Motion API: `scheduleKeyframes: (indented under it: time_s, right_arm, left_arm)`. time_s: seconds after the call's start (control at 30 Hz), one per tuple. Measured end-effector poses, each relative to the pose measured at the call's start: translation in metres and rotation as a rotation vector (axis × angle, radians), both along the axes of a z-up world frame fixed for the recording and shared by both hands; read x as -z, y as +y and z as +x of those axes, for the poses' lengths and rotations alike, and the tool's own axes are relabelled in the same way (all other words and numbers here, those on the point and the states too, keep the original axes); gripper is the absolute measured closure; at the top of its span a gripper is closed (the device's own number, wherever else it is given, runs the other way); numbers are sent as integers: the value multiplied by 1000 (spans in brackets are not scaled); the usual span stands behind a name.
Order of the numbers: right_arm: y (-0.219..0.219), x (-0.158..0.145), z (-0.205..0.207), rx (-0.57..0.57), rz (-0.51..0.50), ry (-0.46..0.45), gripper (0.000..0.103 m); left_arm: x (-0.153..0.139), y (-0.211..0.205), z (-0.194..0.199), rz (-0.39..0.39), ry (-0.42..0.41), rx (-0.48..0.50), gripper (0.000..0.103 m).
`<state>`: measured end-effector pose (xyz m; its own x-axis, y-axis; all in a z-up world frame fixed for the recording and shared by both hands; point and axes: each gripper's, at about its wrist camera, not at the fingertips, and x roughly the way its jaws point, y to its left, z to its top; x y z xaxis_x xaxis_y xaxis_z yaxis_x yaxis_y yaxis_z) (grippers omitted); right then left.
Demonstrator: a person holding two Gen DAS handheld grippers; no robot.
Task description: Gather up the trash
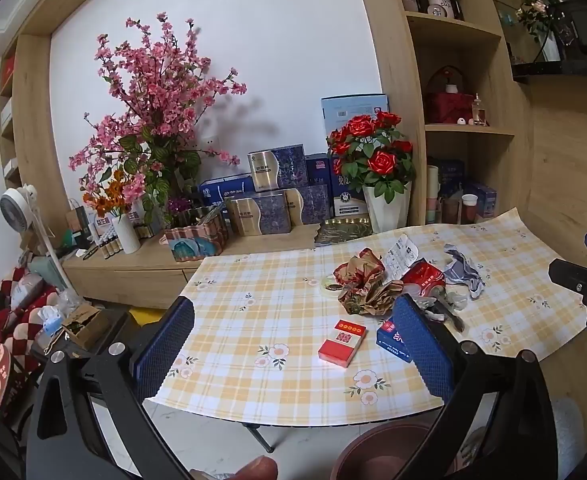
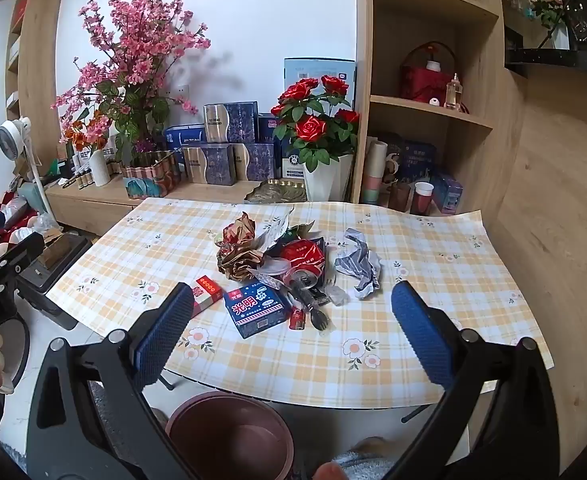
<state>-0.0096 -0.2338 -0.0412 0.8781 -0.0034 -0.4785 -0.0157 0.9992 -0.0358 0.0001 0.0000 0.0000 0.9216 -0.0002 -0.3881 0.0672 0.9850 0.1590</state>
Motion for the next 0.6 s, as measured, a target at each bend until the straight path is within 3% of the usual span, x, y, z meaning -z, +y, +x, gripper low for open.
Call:
scheduleKeyframes:
  time_s: [0.6]
  right_arm:
    - [2,-1,-2,5,-2,-10,6]
  left_arm:
    - [0,0,-1,-10,-3,2,6]
